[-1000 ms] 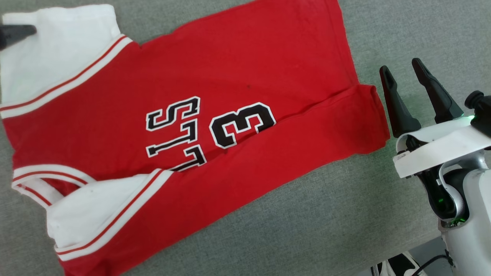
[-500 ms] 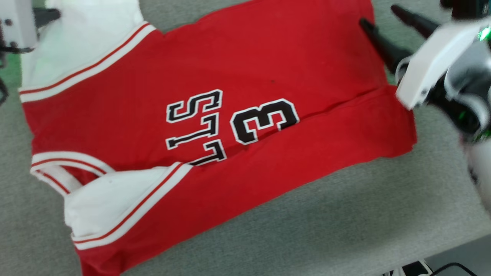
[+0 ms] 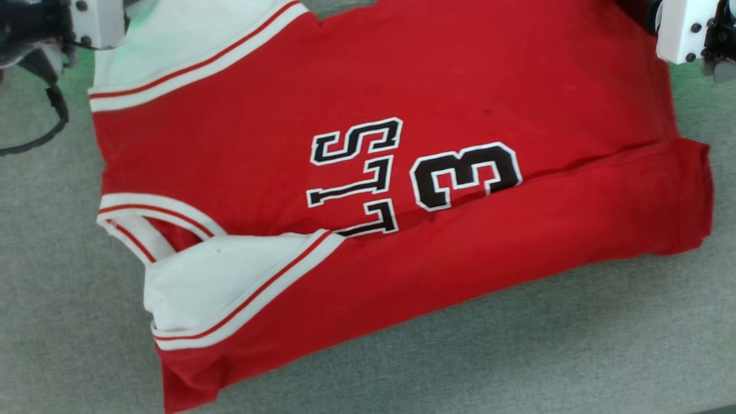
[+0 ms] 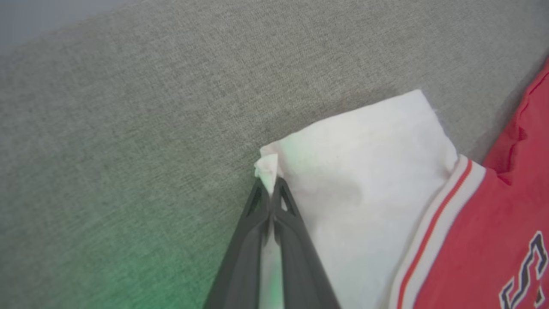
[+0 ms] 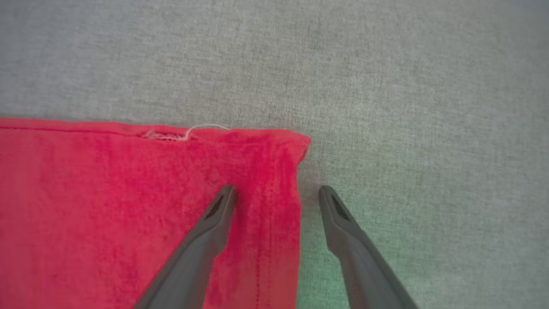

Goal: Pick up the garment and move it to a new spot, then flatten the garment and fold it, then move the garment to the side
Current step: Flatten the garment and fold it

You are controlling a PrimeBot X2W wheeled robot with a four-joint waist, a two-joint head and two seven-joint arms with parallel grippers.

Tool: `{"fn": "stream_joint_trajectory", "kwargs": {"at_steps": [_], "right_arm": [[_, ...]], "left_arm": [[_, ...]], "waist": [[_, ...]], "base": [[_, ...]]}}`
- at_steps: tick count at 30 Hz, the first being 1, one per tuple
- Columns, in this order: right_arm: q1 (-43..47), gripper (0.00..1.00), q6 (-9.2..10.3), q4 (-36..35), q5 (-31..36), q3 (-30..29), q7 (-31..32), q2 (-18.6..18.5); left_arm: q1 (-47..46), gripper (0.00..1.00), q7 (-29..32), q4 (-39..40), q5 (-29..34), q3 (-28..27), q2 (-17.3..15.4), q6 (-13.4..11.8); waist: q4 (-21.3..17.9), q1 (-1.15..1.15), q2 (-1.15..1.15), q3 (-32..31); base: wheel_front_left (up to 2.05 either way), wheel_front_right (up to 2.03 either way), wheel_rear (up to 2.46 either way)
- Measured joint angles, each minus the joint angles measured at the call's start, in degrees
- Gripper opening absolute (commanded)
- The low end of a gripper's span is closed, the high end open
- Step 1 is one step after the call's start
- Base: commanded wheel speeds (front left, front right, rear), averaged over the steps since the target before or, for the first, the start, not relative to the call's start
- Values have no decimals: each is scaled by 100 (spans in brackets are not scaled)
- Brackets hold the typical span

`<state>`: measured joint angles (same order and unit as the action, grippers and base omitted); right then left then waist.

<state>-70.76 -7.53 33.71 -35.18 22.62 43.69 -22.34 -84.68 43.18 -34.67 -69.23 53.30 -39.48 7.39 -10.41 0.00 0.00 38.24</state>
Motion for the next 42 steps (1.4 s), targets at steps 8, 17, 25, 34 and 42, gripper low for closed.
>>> {"fn": "stream_joint_trajectory", "kwargs": {"at_steps": [8,17,25,34,42], "right_arm": [[-305,39,0,552,-42,92,-172,13],[-38,0,0,554,-416,361,-1224,-197],[779,0,0,-288,-935,932,-1705,-944],[2103,0,0,-1672,-1391,966,-1849,-1944],[3654,0,0,-2680,-1428,-19,-1837,-2442]], "left_arm": [[-79,0,-298,57,-252,281,56,1],[283,0,-1192,413,-660,497,88,0],[894,0,-2270,1662,-994,666,-360,1],[2115,0,-3713,3533,-1117,892,-1339,0],[3325,0,-5001,4731,-924,1050,-2172,-15]], "waist": [[195,0,0,60],[308,0,0,-279],[510,0,0,-856],[792,0,0,-1410],[1037,0,0,-1597]], "base": [[0,0,0],[0,0,0],[0,0,0],[0,0,0],[0,0,0]]}}
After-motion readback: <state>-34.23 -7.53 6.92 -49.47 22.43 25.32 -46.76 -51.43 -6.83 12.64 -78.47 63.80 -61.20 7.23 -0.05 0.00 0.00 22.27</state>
